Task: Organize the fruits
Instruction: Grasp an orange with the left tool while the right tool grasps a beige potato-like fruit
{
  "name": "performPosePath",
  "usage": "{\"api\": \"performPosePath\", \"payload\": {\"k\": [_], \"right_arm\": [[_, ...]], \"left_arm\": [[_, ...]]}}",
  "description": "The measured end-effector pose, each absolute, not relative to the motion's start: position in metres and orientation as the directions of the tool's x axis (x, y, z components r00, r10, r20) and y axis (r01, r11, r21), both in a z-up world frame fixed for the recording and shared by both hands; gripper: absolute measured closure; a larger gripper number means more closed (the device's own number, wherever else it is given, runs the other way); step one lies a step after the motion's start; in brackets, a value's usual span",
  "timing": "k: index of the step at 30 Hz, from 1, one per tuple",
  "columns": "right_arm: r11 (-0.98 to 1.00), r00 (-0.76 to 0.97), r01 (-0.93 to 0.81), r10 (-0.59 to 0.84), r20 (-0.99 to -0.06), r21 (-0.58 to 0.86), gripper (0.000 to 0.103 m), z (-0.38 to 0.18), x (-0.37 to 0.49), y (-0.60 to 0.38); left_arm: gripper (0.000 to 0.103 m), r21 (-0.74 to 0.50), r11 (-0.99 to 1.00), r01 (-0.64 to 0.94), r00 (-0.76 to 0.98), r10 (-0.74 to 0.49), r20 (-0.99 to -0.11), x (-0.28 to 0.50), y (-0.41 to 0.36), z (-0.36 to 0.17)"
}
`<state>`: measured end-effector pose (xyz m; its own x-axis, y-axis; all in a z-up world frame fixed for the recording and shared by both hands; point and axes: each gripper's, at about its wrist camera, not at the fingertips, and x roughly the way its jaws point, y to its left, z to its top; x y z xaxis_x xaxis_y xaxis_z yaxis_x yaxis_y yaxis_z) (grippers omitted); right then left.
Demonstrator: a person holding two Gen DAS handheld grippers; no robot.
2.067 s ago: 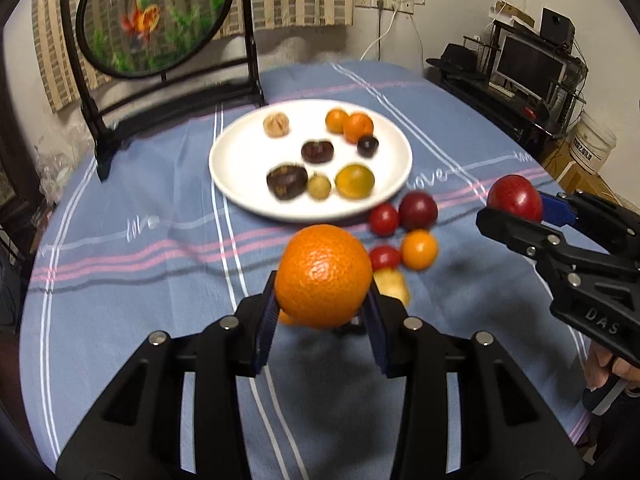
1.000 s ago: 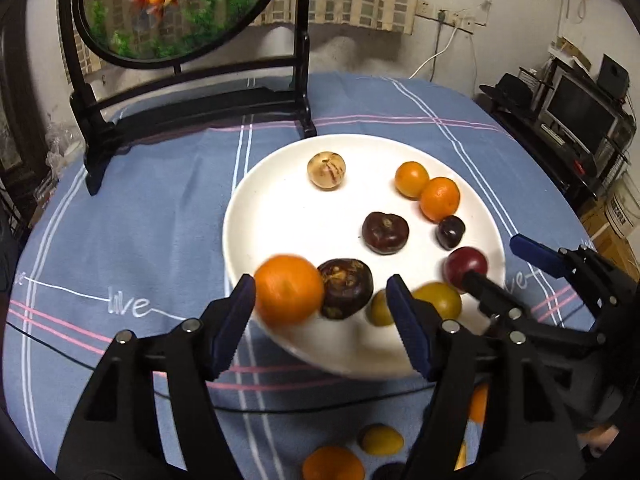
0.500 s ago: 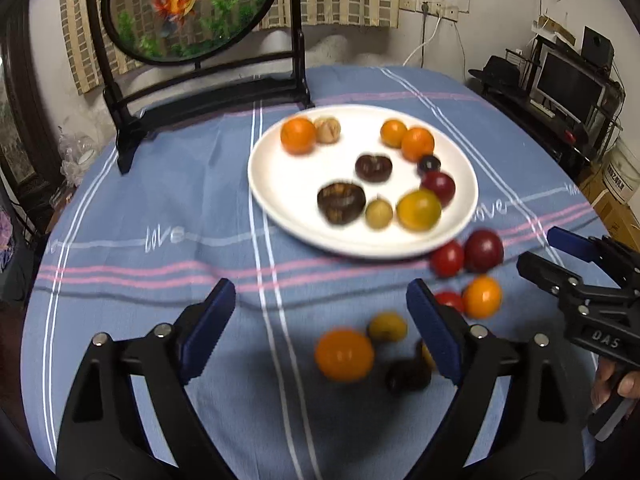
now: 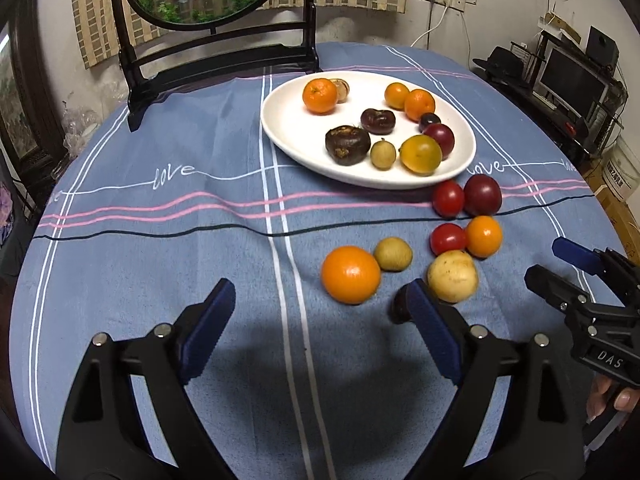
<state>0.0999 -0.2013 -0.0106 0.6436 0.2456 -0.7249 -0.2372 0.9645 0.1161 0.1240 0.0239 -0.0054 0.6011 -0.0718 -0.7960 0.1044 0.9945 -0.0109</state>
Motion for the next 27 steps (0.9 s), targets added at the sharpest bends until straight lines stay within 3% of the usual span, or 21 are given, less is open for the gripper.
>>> {"api": "performPosePath", "payload": {"k": [5,9,12,14,18,27], "right_arm": [[0.975,0.693,-0.203,0.205,-0.691,0.085,0.035,-0.013,0.099,-0.206],[0.966,0.694,-0.214,0.257,-0.673,0.147,0.035,-0.015,0.100,-0.213],[0.964,0.695,-0.225,0.262,-0.669,0.144,0.035,-0.017,0.100,-0.212],[0.963,0.696,-0.225,0.266,-0.666,0.149,0.035,-0.017,0.101,-0.213],[0.959,0.691,-0.228,0.283,-0.665,0.171,0.035,-0.018,0.102,-0.216],[0.949,0.655,-0.262,0.309,-0.690,0.176,0.035,-0.020,0.100,-0.205]], "left_arm": [[0.014,0.009,0.993,0.115,0.592,-0.061,-0.804,0.130,0.024,-0.016],[0.017,0.003,0.993,0.118,0.567,-0.065,-0.821,0.137,0.026,-0.028],[0.029,-0.016,0.991,0.130,0.552,-0.086,-0.829,0.144,0.024,-0.034],[0.046,-0.056,0.986,0.158,0.538,-0.134,-0.832,0.148,0.020,-0.037],[0.062,-0.034,0.984,0.178,0.548,-0.127,-0.826,0.152,0.010,-0.040],[0.063,-0.065,0.985,0.157,0.595,-0.147,-0.791,0.144,0.021,-0.027]]}}
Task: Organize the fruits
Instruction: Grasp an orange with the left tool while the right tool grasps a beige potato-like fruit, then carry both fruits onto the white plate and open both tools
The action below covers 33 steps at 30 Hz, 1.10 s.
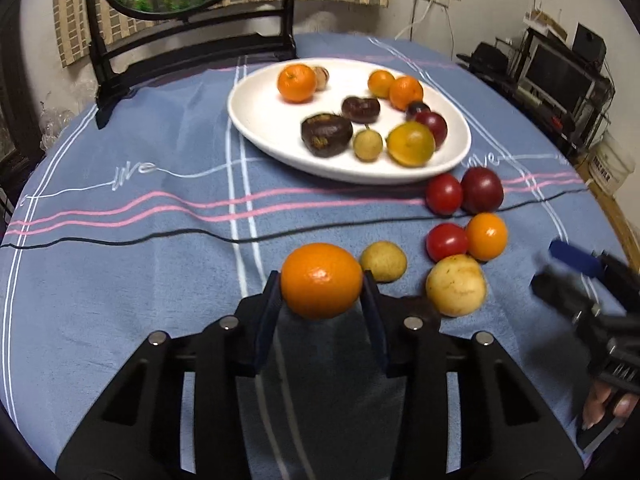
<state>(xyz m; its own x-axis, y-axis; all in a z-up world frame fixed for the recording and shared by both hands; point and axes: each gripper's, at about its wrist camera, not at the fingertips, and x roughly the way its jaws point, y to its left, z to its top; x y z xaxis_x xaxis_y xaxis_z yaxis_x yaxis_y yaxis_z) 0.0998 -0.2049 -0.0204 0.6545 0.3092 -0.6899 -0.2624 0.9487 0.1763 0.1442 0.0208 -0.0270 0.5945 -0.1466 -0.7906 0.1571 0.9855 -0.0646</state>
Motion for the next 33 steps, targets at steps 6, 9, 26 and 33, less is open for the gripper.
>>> {"api": "performPosePath", "payload": {"k": [6,9,26,33], "right_arm": [[0.936,0.606,-0.352,0.243,-0.758,0.019,0.035,-0.026,0.097,-0.161],[0.927,0.586,-0.369,0.173,-0.792,-0.071,0.035,-0.036,0.105,-0.141],[0.937,0.586,-0.350,0.200,-0.785,-0.022,0.064,-0.035,0.123,-0.118],[0.942,0.662,-0.335,0.213,-0.719,-0.030,0.064,-0.001,0.103,-0.141]], "left_arm": [[0.062,-0.077,0.990,0.119,0.609,-0.134,-0.782,0.142,0.033,-0.020],[0.062,-0.074,0.993,0.089,0.631,-0.114,-0.767,0.141,0.039,-0.015],[0.062,-0.099,0.991,0.091,0.615,-0.134,-0.777,0.141,0.041,-0.017],[0.062,-0.136,0.984,0.111,0.603,-0.175,-0.778,0.135,0.033,-0.009]]}}
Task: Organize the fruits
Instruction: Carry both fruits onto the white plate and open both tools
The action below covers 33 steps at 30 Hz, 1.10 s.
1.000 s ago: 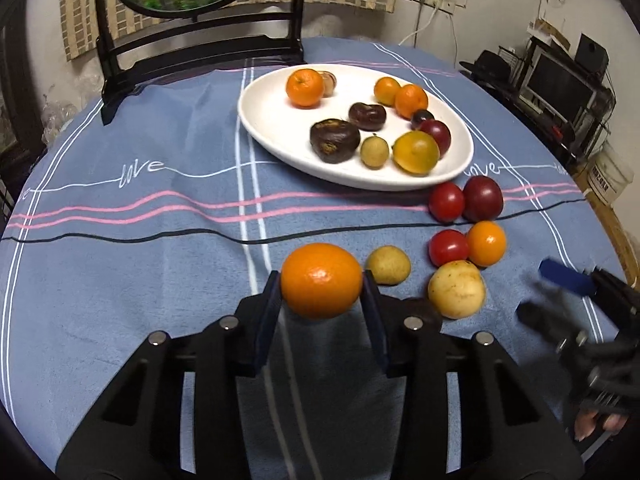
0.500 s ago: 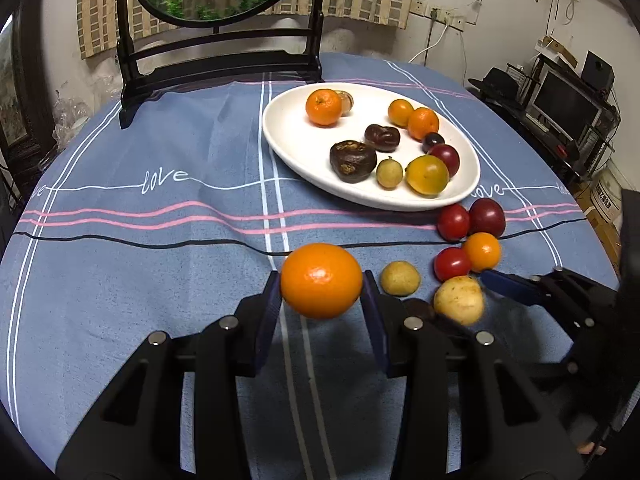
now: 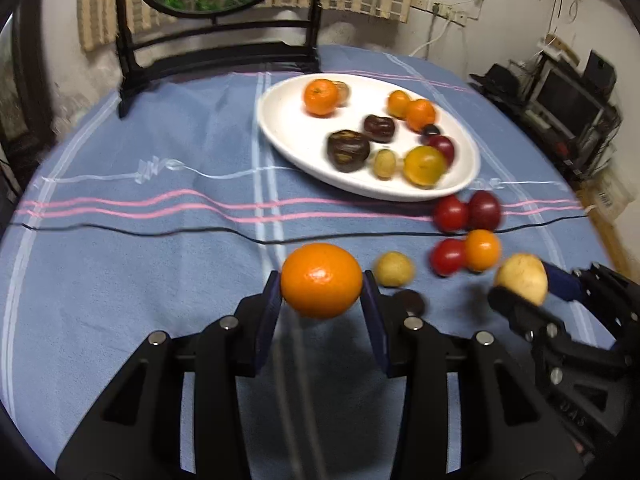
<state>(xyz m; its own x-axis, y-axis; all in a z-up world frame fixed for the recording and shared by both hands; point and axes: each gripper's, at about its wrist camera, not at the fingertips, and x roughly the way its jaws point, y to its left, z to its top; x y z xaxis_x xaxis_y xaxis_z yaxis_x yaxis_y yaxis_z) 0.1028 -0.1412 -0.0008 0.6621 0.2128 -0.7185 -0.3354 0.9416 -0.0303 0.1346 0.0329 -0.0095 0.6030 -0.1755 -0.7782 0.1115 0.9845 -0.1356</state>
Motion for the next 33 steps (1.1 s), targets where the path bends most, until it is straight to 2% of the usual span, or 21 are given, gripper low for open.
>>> {"api": "performPosePath", "payload": {"k": [5,10,13,18,27,30,32,33], "right_arm": [[0.942,0.739,-0.333,0.229,-0.633,-0.048,0.064,0.035,0.108,-0.151],[0.945,0.778,-0.319,0.213,-0.591,-0.079,0.064,0.053,0.137,-0.153],[0.945,0.779,-0.315,0.207,-0.592,-0.085,0.064,0.054,0.165,-0.152],[0.948,0.759,-0.307,0.195,-0.621,-0.078,0.064,0.033,0.214,-0.142],[0.940,0.723,-0.330,0.190,-0.664,-0.091,0.063,0.007,0.248,-0.128],[0.932,0.716,-0.340,0.169,-0.677,-0.127,0.058,0.003,0.250,-0.126],[0.934,0.724,-0.332,0.165,-0.670,-0.129,0.055,0.006,0.248,-0.130],[0.937,0.721,-0.328,0.166,-0.673,-0.120,0.055,0.008,0.245,-0.134]], "left_arm": [[0.062,-0.093,0.985,0.143,0.631,-0.163,-0.758,0.137,0.022,0.018],[0.062,-0.045,0.986,0.158,0.659,-0.139,-0.739,0.167,0.011,0.049],[0.062,-0.051,0.987,0.153,0.662,-0.140,-0.736,0.197,0.010,0.055],[0.062,-0.071,0.991,0.114,0.600,-0.126,-0.790,0.251,0.011,0.029],[0.062,-0.063,0.994,0.087,0.557,-0.101,-0.825,0.282,0.010,-0.003],[0.049,-0.030,0.998,0.063,0.574,-0.061,-0.817,0.282,0.012,-0.003],[0.035,0.008,0.997,0.073,0.606,-0.038,-0.795,0.275,0.010,0.002],[0.032,0.017,0.997,0.074,0.617,-0.032,-0.787,0.271,0.011,0.005]]}}
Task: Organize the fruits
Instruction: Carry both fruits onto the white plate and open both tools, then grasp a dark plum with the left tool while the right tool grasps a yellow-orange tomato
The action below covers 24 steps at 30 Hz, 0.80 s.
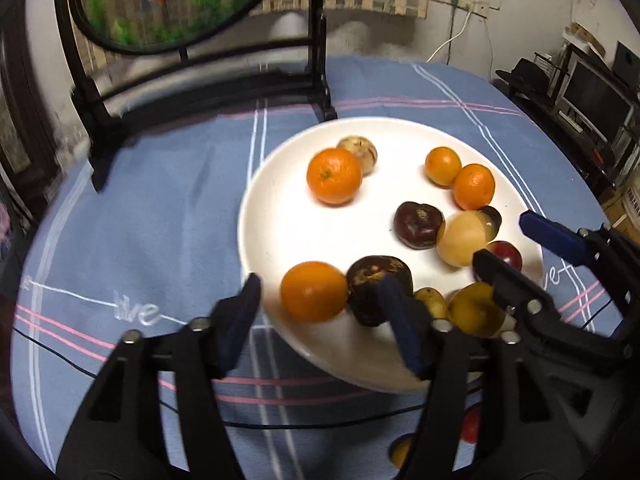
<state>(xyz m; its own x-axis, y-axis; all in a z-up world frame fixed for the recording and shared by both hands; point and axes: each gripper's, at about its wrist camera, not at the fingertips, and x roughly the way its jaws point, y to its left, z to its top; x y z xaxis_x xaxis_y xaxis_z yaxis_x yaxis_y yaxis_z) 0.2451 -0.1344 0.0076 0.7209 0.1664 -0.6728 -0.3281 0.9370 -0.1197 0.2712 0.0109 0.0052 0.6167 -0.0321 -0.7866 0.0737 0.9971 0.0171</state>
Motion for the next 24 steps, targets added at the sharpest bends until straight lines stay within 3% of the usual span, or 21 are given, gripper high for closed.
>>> {"api": "performPosePath", "payload": {"k": [6,9,24], "right_arm": [[0.957,0.705,-0.290,0.198,-0.681,-0.023,0.052,0.017,0.221,-0.161],[0.962,0.709,-0.271,0.214,-0.672,0.020,0.045,0.022,0.198,-0.175],[0.976,0.717,-0.208,0.201,-0.668,0.071,0.044,-0.003,0.111,-0.199]], "left_arm": [[0.025,0.009,0.995,0.096,0.641,-0.055,-0.765,0.244,0.008,0.022],[0.023,0.039,0.990,0.132,0.666,-0.060,-0.743,0.219,0.000,0.028],[0.022,0.019,0.988,0.154,0.596,-0.077,-0.799,0.134,-0.010,-0.013]]}}
